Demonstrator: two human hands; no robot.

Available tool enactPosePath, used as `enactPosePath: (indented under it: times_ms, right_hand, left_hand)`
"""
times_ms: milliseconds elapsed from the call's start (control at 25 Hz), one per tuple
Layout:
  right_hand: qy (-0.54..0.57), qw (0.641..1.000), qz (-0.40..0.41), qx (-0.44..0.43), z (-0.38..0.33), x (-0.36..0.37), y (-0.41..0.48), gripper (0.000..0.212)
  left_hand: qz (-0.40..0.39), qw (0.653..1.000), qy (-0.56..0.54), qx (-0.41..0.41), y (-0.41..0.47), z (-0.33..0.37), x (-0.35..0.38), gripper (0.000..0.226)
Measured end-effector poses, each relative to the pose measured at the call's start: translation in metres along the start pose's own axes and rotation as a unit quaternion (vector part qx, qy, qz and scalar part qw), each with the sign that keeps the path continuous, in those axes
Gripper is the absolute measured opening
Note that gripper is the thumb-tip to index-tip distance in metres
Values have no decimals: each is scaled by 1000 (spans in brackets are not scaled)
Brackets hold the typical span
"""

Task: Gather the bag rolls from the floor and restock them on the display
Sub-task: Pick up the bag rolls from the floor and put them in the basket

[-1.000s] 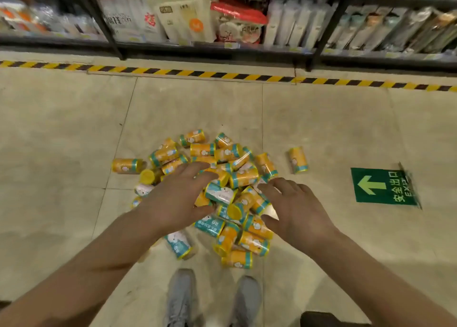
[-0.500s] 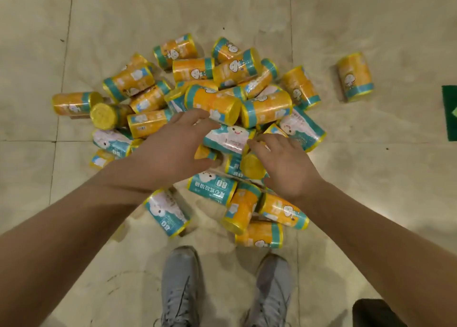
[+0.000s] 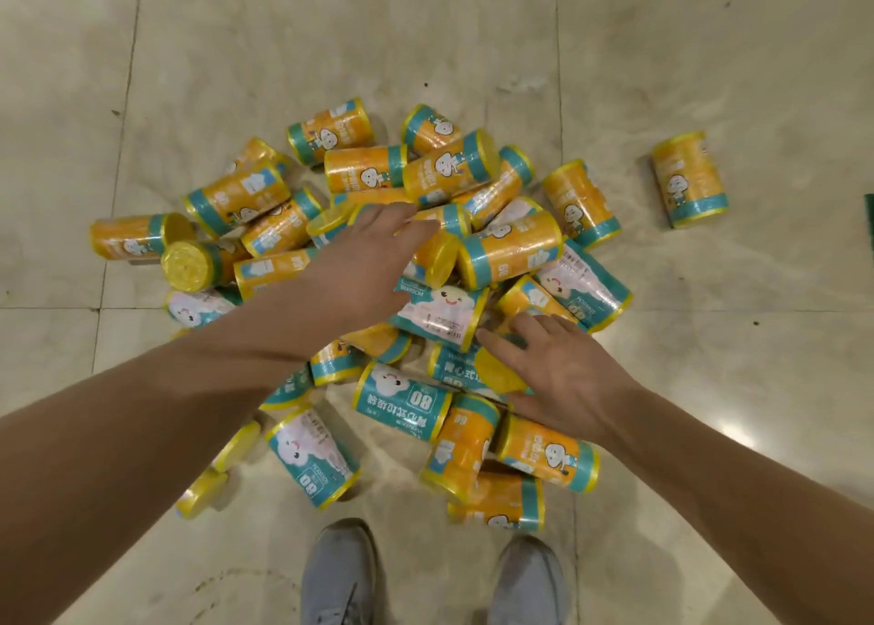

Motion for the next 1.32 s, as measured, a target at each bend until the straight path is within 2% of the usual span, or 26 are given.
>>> enactPosePath:
  times_ms: [120, 200, 320, 400, 480, 520, 640, 800, 1040, 1160, 1320]
  right_hand:
    - [101, 993, 35, 57, 25, -12, -13, 72]
    - [181, 977, 50, 105, 38, -17, -21, 68]
    - [300, 931, 80, 193, 51, -38, -30, 71]
    - [343, 908, 122, 209, 52, -76, -41, 71]
    - [360, 897, 152, 207, 47, -129, -52, 73]
    - [365, 894, 161, 205, 44, -159, -59, 74]
    - [360, 897, 178, 185, 30, -276, -86, 76]
    - [314, 913, 222, 136, -7, -473, -146, 79]
    - [326, 895, 298, 69, -93, -724, -266, 68]
    - [334, 889, 311, 45, -141, -800, -323, 65]
    - [371, 870, 323, 24, -177, -830, -360, 57]
  left_hand:
    - [-72, 996, 53, 13, 35, -8, 20, 98]
    - [-72, 996, 55, 10, 45, -13, 26, 96]
    - [8, 999, 30, -13, 33, -11, 9, 83]
    - [117, 984, -104, -84, 6, -8, -30, 80]
    - [201, 929, -269, -152, -35, -1, -77, 78]
    - [218, 907, -325, -156, -54, 8, -100, 75]
    - [237, 880, -399, -104, -108, 46, -197, 76]
    - [251, 873, -415, -59, -191, 100, -380, 73]
    - [305, 871, -385, 9, -343, 186, -622, 75]
    - [339, 864, -369, 44, -420, 227, -694, 74]
    - [385, 850, -353, 64, -486, 248, -724, 77]
Point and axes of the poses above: each hand's wrist, its own y-axis towards the middle knuckle, its own x-axis out of the palm, z = x × y, the point moved 6 cm from there along y, towards the middle knuckle, and after that the axes turned 12 degrees about x, right-handed, at the moved point
